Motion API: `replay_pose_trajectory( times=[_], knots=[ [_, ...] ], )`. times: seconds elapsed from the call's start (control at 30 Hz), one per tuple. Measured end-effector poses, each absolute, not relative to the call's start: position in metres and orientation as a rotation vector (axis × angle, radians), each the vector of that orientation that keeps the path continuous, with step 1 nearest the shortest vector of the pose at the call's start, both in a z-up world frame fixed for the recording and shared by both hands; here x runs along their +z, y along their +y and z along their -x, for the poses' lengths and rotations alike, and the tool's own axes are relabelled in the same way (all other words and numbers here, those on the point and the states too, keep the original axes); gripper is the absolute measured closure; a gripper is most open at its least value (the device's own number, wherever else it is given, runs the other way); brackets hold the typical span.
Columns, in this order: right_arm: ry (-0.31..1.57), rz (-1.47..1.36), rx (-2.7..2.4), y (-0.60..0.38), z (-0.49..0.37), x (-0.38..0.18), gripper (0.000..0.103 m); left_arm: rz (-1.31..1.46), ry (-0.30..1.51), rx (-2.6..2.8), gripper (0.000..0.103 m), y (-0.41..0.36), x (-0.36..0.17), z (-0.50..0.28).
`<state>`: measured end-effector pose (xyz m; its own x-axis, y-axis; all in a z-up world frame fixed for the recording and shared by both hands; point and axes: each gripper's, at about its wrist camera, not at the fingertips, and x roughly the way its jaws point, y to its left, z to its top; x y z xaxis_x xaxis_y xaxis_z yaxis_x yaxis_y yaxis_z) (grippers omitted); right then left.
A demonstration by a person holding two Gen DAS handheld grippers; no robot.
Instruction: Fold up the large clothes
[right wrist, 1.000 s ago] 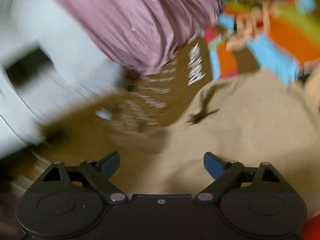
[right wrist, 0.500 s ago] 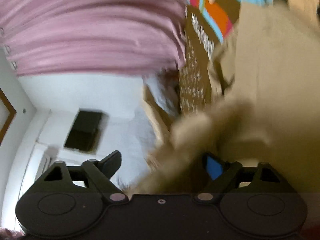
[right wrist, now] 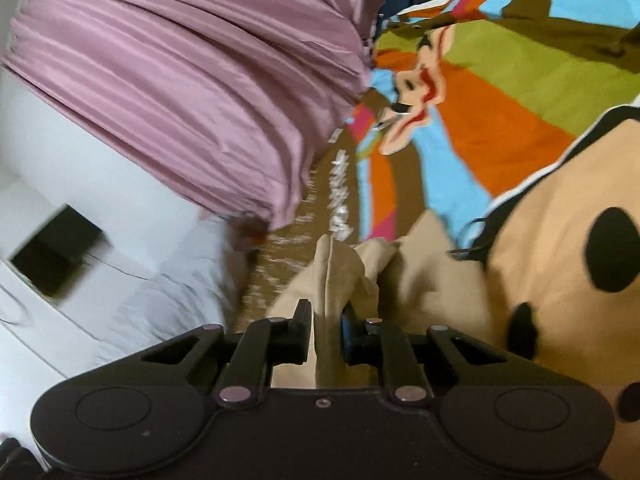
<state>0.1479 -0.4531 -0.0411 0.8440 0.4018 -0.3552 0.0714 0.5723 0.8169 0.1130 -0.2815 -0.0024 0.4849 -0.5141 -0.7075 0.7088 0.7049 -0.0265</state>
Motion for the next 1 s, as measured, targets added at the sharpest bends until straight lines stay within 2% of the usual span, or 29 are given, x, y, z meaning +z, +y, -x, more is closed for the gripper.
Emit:
replay_pose_trajectory(
  times=[0.13,0.3,0.37,0.5,0.6,0.7,0.9,0.93,0.97,1.0],
  knots=[
    [0.578,-0.898,0.164,-0.455,-0.143,-0.047,0.09,-0.33,0.774,-0.77,0.1,-0.288,-0.02,-0.116],
    [0.628,-0.812,0.07,-0.449,-0.145,-0.058,0.095,-0.243,0.805,-0.793,0.1,-0.274,-0.023,-0.126],
    [0.618,-0.817,0.062,-0.449,-0.145,-0.058,0.098,-0.21,0.758,-0.815,0.102,-0.268,-0.013,-0.122],
    [0.47,-0.809,0.107,-0.449,-0.128,-0.032,0.101,-0.284,0.606,-0.842,0.102,-0.272,0.012,-0.098],
    [0.424,-0.734,0.081,-0.45,-0.121,-0.023,0.101,-0.362,0.669,-0.83,0.102,-0.291,0.001,-0.097],
    [0.55,-0.776,0.007,-0.457,-0.13,-0.046,0.101,-0.356,0.743,-0.823,0.099,-0.293,-0.022,-0.104],
    [0.63,-0.757,-0.054,-0.459,-0.135,-0.063,0.101,-0.224,0.831,-0.871,0.086,-0.263,-0.005,-0.111],
    [0.63,-0.759,-0.055,-0.459,-0.135,-0.064,0.101,-0.214,0.841,-0.879,0.078,-0.258,-0.001,-0.113],
    [0.63,-0.758,-0.056,-0.458,-0.135,-0.063,0.101,-0.203,0.846,-0.886,0.066,-0.251,0.004,-0.112],
    [0.63,-0.755,-0.058,-0.457,-0.136,-0.064,0.101,-0.194,0.849,-0.884,0.057,-0.243,0.009,-0.11]
  ],
)
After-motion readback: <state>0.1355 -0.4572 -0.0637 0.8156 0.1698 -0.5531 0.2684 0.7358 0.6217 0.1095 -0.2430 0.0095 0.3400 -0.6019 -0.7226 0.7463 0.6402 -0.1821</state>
